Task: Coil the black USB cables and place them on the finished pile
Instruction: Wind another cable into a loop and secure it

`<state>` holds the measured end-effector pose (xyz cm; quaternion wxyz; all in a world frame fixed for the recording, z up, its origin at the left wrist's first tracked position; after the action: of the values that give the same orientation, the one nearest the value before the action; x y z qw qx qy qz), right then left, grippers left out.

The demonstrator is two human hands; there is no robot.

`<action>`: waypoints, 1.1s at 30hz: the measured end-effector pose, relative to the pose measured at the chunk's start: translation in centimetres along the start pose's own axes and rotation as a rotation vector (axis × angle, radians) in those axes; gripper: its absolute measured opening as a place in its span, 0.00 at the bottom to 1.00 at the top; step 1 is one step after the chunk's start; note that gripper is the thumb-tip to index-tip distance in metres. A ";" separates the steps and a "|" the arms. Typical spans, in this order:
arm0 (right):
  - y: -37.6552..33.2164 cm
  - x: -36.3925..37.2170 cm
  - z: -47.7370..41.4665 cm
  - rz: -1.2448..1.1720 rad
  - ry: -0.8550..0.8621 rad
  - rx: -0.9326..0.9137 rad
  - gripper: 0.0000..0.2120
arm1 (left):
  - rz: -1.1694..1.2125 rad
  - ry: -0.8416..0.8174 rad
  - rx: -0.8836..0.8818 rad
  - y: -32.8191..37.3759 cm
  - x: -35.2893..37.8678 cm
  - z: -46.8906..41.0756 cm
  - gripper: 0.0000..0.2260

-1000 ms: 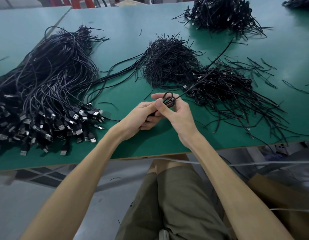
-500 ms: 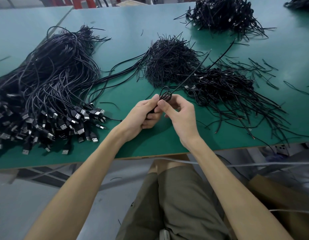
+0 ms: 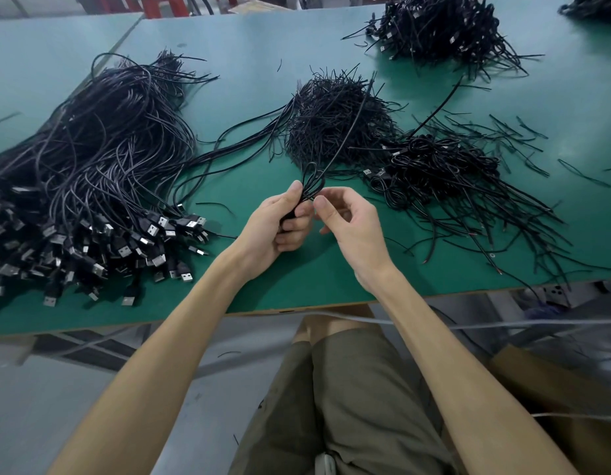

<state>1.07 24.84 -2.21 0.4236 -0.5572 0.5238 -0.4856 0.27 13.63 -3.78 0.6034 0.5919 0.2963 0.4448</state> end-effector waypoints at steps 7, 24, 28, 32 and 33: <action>0.0 0.0 0.1 0.022 0.007 0.028 0.06 | 0.023 -0.014 -0.004 0.0 0.2 0.1 0.21; -1.5 1.1 0.6 0.381 0.003 -0.150 0.03 | 0.029 0.031 -0.018 -0.4 -0.4 0.0 0.21; -1.4 1.3 0.7 0.388 -0.014 -0.150 0.04 | 0.016 0.021 -0.018 -0.4 -0.3 0.2 0.21; -0.8 1.1 0.4 0.327 -0.015 -0.086 0.04 | -0.002 0.036 -0.007 -0.1 -0.3 0.1 0.21; -0.6 1.0 0.3 0.293 -0.009 -0.063 0.04 | -0.007 0.040 -0.002 -0.1 -0.3 0.1 0.21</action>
<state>1.47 23.89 -1.55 0.4747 -0.4898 0.6125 -0.3994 0.24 13.34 -3.87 0.5995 0.5812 0.3097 0.4549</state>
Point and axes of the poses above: each hand's wrist, its own z-axis away from the middle knuckle, its own x-axis out of the palm, y = z × x, the point moved 10 cm from there along -z, towards the middle knuckle, and after that the axes turned 6 degrees about -z, right-handed, at the moved point
